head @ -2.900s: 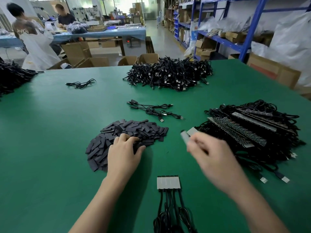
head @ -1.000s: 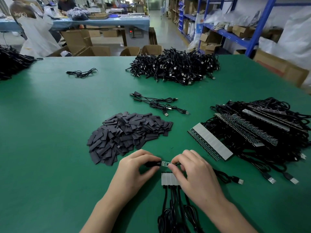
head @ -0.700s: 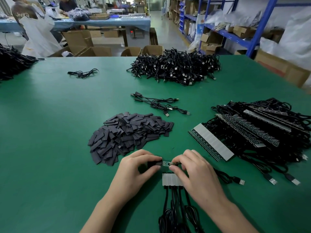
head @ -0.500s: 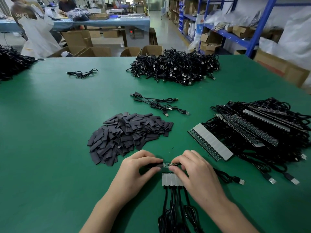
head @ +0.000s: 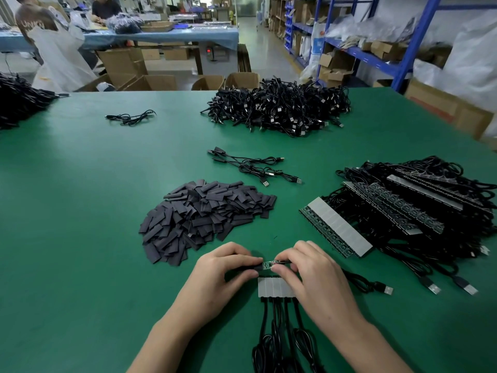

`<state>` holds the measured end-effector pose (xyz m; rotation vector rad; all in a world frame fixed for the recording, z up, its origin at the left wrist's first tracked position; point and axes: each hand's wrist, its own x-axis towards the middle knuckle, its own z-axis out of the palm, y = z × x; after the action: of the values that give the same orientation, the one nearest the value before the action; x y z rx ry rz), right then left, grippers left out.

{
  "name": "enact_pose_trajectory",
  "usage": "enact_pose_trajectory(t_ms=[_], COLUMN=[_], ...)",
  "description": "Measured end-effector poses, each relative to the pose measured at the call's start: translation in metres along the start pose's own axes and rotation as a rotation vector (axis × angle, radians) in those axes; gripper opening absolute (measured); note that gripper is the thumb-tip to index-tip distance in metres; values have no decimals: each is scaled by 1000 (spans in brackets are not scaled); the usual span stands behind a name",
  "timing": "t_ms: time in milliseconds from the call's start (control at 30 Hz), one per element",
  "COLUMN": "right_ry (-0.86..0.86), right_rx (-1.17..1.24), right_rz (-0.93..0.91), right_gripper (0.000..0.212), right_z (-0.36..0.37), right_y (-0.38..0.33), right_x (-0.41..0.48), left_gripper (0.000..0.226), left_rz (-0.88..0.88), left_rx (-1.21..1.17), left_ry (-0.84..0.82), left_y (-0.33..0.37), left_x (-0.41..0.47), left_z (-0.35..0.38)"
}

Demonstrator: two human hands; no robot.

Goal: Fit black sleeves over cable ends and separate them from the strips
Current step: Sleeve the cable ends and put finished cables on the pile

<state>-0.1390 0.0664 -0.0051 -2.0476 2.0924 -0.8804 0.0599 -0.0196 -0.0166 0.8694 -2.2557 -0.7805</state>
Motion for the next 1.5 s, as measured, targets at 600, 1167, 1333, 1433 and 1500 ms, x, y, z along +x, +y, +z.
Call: enact_pose_trajectory(t_ms=[600, 1167, 1333, 1433, 1500], right_ry=[6, 75, 40, 34, 35], right_rx=[67, 208, 195, 215, 229], right_rz=[-4, 18, 23, 20, 25], right_gripper=[15, 27, 12, 12, 13], right_z=[1, -4, 0, 1, 1], right_y=[-3, 3, 4, 5, 5], right_x=[-2, 0, 0, 0, -1], left_gripper=[32, 19, 19, 19, 19], left_rz=[-57, -17, 4, 24, 34], left_rx=[-5, -52, -48, -43, -37], left_ry=[35, 154, 154, 156, 161], left_y=[3, 7, 9, 11, 12], left_x=[1, 0, -1, -1, -1], left_z=[0, 0, 1, 2, 3])
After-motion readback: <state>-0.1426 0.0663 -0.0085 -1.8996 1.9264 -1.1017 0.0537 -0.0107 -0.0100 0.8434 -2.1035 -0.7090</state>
